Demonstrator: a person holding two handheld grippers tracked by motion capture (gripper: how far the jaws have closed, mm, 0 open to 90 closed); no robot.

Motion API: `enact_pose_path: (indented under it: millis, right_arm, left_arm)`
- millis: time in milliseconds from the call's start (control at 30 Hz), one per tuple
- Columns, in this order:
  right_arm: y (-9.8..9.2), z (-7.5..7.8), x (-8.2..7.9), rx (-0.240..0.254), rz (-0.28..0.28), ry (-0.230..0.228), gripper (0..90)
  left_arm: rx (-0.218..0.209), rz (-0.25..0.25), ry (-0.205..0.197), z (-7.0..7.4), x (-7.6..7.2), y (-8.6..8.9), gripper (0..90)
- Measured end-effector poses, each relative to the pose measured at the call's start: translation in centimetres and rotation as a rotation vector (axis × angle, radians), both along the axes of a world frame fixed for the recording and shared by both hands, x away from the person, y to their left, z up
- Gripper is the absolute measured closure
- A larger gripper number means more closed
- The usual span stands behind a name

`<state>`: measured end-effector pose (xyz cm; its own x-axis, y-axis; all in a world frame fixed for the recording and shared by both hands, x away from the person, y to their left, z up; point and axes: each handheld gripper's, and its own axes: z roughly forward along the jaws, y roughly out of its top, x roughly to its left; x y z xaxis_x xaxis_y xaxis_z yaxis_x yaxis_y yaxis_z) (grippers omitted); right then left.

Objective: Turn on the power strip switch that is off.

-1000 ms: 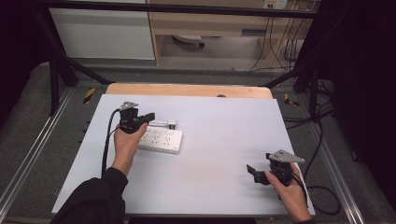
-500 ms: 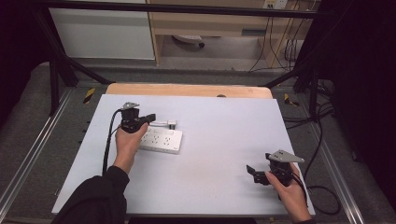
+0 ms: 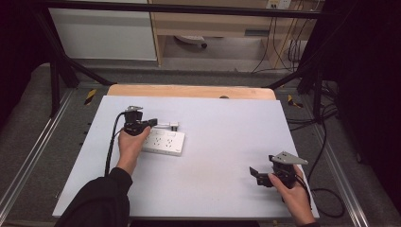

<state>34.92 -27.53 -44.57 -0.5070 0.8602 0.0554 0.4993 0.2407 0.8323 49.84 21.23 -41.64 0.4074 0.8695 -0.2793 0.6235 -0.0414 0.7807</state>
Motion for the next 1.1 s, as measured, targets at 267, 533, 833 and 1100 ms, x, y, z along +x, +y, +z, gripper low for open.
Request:
enact_pose_path:
  millis: [267,533,833,1100]
  right_arm:
    - [0.0,0.0,0.0,0.000,0.001,0.002,5.3]
    - [0.1,0.0,0.0,-0.004,0.004,0.006,5.2]
    - [0.1,0.0,0.0,-0.005,0.007,0.006,5.2]
    - [0.1,-0.1,0.0,-0.005,0.007,0.012,5.1]
  left_arm:
    - [0.017,-0.011,0.019,-0.2,-0.1,0.2,90.0]
    - [0.040,-0.033,0.048,-0.5,-0.3,0.0,90.0]
    - [0.032,-0.024,0.072,-1.5,-0.5,0.2,90.0]
    - [0.024,-0.019,0.076,-1.8,-0.5,0.4,90.0]
